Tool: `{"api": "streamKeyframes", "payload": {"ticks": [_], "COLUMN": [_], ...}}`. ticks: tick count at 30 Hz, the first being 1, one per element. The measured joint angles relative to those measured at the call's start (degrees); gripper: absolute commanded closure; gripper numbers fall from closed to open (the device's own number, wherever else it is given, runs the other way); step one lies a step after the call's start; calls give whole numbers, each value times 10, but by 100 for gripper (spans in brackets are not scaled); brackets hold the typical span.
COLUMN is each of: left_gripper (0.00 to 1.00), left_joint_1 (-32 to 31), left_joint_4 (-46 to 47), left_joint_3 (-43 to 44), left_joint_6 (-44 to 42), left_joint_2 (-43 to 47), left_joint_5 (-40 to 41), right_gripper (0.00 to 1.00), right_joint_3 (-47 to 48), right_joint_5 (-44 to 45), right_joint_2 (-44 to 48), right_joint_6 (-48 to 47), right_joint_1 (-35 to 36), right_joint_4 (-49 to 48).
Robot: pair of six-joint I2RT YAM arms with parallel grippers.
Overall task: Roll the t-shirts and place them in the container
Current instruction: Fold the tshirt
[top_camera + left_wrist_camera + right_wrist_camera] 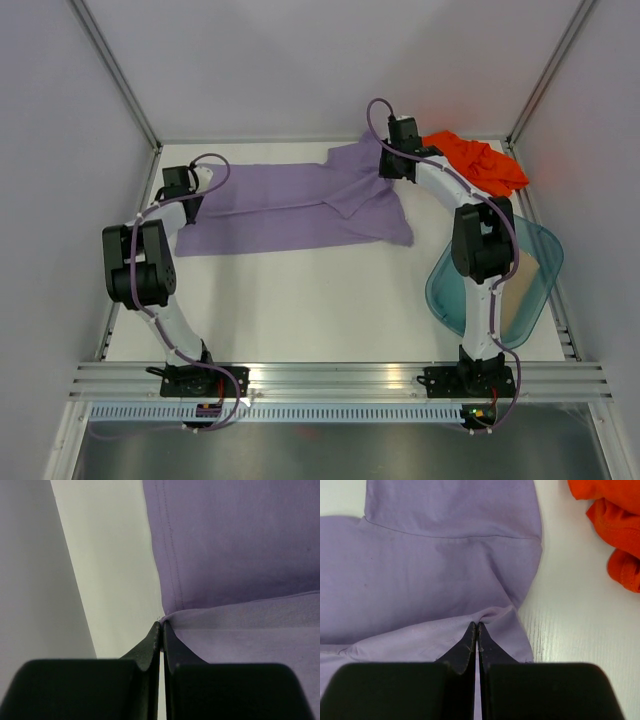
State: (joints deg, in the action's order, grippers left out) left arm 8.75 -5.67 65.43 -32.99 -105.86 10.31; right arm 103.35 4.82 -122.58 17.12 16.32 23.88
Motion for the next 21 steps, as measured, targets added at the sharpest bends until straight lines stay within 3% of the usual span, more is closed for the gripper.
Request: {"api": "streamKeyframes", "payload": {"ticks": [4,5,7,8,9,11,12,13,18,21], "left_gripper": [89,74,55,45,42,36,35,35,40,38], "left_joint_1": [-2,-2,-2,-2,-2,-2,-2,-2,-2,-5], "left_joint_4": [0,0,0,0,0,0,-1,-1,-43,-60], "left_joint_3": [16,21,25,28,32,40,43,46,49,-18], "left_joint_6": [5,7,10,13,16,22,22,23,20,-20], "left_joint_2": [-11,-14,-15,-16,-17,-19,-19,-19,10,96], "left_joint_5": [3,4,7,10,16,21,25,28,10,-31], "right_gripper": [100,100,96,89,69,49,40,39,39,40], "right_joint_3": [0,0,0,0,0,2,9,20,92,62], "right_joint_5": [0,0,1,1,1,2,2,2,11,21], "right_joint_2": [-6,-6,-7,-8,-9,-17,-23,-33,-80,-59], "right_joint_6": [0,0,1,2,4,10,13,13,14,13], "right_joint_1": [0,0,0,-1,-1,-2,-3,-5,-21,-31], "right_joint_4": [1,1,0,-1,-2,-2,1,3,45,56]}}
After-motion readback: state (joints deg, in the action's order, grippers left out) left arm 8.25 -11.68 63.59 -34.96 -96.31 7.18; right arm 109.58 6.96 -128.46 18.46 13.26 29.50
